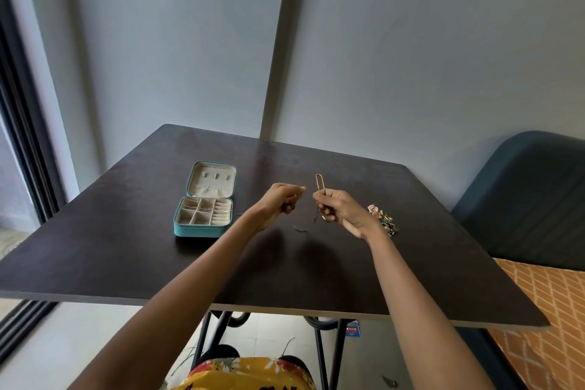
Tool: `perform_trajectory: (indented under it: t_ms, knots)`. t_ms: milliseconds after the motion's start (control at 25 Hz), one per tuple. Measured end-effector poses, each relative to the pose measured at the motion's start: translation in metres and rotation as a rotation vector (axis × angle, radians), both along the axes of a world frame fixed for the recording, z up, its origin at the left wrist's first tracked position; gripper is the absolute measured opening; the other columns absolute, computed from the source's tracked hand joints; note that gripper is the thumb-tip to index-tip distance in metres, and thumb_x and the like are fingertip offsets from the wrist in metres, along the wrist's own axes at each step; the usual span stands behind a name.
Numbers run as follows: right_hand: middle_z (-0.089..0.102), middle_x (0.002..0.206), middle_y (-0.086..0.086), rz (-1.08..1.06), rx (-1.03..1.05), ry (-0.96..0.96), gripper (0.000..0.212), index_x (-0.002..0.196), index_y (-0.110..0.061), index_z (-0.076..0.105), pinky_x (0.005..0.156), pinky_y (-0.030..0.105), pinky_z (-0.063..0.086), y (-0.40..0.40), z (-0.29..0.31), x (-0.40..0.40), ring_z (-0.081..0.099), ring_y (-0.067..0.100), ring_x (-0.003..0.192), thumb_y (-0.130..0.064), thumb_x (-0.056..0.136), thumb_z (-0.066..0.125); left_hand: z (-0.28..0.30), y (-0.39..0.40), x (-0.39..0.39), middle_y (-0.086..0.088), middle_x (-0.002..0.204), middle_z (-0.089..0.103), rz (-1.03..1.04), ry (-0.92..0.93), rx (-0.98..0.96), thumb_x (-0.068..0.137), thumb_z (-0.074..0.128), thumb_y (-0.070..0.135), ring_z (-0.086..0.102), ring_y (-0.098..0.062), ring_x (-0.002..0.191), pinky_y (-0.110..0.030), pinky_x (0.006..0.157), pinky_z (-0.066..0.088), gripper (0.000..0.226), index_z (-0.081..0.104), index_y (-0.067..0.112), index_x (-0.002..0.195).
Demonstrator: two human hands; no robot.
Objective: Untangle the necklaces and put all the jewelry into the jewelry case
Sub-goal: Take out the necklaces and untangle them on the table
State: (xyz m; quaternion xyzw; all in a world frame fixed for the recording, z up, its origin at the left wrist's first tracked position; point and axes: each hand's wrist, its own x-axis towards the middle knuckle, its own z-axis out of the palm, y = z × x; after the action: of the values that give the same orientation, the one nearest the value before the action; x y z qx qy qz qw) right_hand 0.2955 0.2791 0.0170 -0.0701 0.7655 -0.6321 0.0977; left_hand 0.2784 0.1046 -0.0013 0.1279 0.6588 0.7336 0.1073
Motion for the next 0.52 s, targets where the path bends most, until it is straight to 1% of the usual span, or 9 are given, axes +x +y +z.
perform_trajectory:
  t_ms: [40,80,160,200,240,280,360,440,520]
  knots:
    - [0.046,0.066,-0.006,0.005,0.004,-0.007,0.014,0.080,-0.016,0.054,0.048,0.017,0.024,-0.001,-0.001,0.001,0.035,0.003,0.054,-0.020,0.094,0.055,0.000,-0.001,0.001,0.004,0.053,0.037,0.008,-0.040,0.040,0.093,0.050,0.016,0.036,-0.011,0.054,-0.024,0.057,0.031,0.033,0.044,0.015,0.060]
    - [0.046,0.066,-0.006,0.006,-0.014,-0.013,0.013,0.082,-0.016,0.054,0.047,0.016,0.026,-0.003,-0.002,0.002,0.036,0.003,0.054,-0.019,0.094,0.055,0.000,0.000,0.001,0.002,0.057,0.044,0.022,-0.092,0.127,0.093,0.048,0.016,0.044,-0.013,0.057,-0.025,0.060,0.036,0.032,0.044,0.015,0.062]
    - [0.046,0.067,-0.005,0.000,-0.069,-0.025,0.011,0.084,-0.015,0.055,0.046,0.015,0.027,-0.007,-0.005,0.004,0.036,0.003,0.055,-0.018,0.095,0.054,0.001,0.003,0.003,-0.001,0.058,0.054,0.030,-0.204,0.374,0.094,0.046,0.016,0.059,-0.016,0.060,-0.028,0.069,0.047,0.032,0.046,0.012,0.062]
    - [0.047,0.067,-0.006,-0.002,-0.089,-0.027,0.010,0.085,-0.015,0.056,0.047,0.015,0.027,-0.008,-0.005,0.005,0.036,0.003,0.055,-0.018,0.095,0.054,0.000,0.005,0.004,0.000,0.052,0.052,0.027,-0.241,0.477,0.094,0.046,0.016,0.059,-0.016,0.056,-0.030,0.071,0.051,0.033,0.046,0.012,0.061]
    - [0.047,0.067,-0.006,-0.005,-0.098,-0.025,0.010,0.085,-0.016,0.056,0.047,0.015,0.027,-0.009,-0.006,0.005,0.037,0.003,0.055,-0.018,0.095,0.054,0.000,0.006,0.005,0.002,0.047,0.047,0.027,-0.258,0.525,0.095,0.046,0.016,0.054,-0.015,0.050,-0.030,0.068,0.052,0.035,0.044,0.012,0.060]
    - [0.048,0.067,-0.005,-0.009,-0.099,-0.023,0.011,0.085,-0.016,0.055,0.047,0.015,0.027,-0.008,-0.006,0.005,0.036,0.003,0.056,-0.018,0.095,0.054,0.001,0.007,0.006,0.004,0.044,0.040,0.034,-0.247,0.507,0.095,0.046,0.016,0.045,-0.013,0.046,-0.028,0.060,0.049,0.035,0.042,0.013,0.060]
    - [0.048,0.067,-0.005,-0.012,-0.081,-0.026,0.012,0.084,-0.016,0.053,0.047,0.015,0.026,-0.006,-0.008,0.006,0.036,0.004,0.056,-0.018,0.095,0.053,0.003,0.006,0.005,0.006,0.046,0.031,0.056,-0.139,0.343,0.097,0.047,0.019,0.030,-0.009,0.044,-0.020,0.044,0.034,0.035,0.040,0.014,0.063]
    - [0.049,0.066,-0.006,-0.015,-0.064,-0.038,0.012,0.083,-0.017,0.053,0.047,0.016,0.026,-0.005,-0.012,0.007,0.037,0.003,0.055,-0.018,0.095,0.052,0.005,0.005,0.003,0.004,0.050,0.028,0.075,-0.030,0.171,0.097,0.048,0.020,0.025,-0.007,0.042,-0.018,0.039,0.024,0.035,0.042,0.014,0.064]
    - [0.046,0.063,-0.006,-0.041,-0.082,-0.043,0.012,0.083,-0.017,0.052,0.047,0.017,0.025,-0.005,-0.016,0.007,0.036,0.003,0.054,-0.018,0.095,0.052,0.008,0.004,0.000,0.003,0.051,0.029,0.122,0.053,-0.009,0.097,0.050,0.023,0.024,-0.006,0.040,-0.017,0.038,0.020,0.034,0.045,0.014,0.064]
